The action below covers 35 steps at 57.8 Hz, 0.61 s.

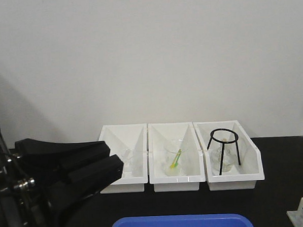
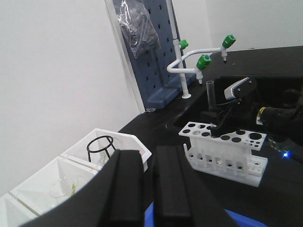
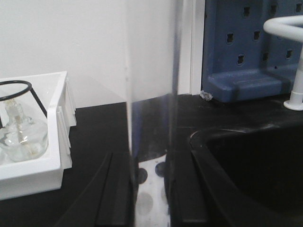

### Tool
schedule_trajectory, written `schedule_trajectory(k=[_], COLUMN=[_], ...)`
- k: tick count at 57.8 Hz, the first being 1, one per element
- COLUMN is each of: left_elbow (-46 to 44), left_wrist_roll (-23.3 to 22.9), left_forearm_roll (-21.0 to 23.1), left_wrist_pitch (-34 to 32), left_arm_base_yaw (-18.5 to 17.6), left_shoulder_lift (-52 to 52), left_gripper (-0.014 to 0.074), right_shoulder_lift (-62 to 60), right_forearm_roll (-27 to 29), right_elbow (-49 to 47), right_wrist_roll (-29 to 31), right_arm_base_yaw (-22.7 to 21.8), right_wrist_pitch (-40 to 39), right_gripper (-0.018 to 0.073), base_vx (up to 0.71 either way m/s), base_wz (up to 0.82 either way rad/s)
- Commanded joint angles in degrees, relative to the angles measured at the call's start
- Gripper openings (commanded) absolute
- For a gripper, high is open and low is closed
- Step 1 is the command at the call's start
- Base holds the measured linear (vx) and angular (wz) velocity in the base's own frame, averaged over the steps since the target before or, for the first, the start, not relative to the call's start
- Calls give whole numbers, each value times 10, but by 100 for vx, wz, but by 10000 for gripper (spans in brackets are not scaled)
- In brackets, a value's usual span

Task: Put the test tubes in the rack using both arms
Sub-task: 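Carry the test tube with the right gripper above the white rack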

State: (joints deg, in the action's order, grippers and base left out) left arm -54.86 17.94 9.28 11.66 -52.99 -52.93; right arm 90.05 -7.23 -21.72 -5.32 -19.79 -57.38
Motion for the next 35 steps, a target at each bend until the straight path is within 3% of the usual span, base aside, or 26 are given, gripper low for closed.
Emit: schedule_trajectory(k=[1,35], left_elbow=[-18,-18], left_wrist_roll=[0,0], left_forearm_roll=[2,3], left_wrist_pitch=[-44,-44], left_arm_base_yaw=[-1,-1], left_shoulder_lift=[4,4], left_gripper=[209,209], right_shoulder_lift=[-4,104], right_forearm_roll=[1,1], right_elbow=[-16,-15], right_wrist_roll=[2,2], right_arm_base_yaw=[-4,-4], right_wrist_pitch=[-57,-113], right_gripper=[-5,-4], base_vx=[0,0], base_wz=[0,0])
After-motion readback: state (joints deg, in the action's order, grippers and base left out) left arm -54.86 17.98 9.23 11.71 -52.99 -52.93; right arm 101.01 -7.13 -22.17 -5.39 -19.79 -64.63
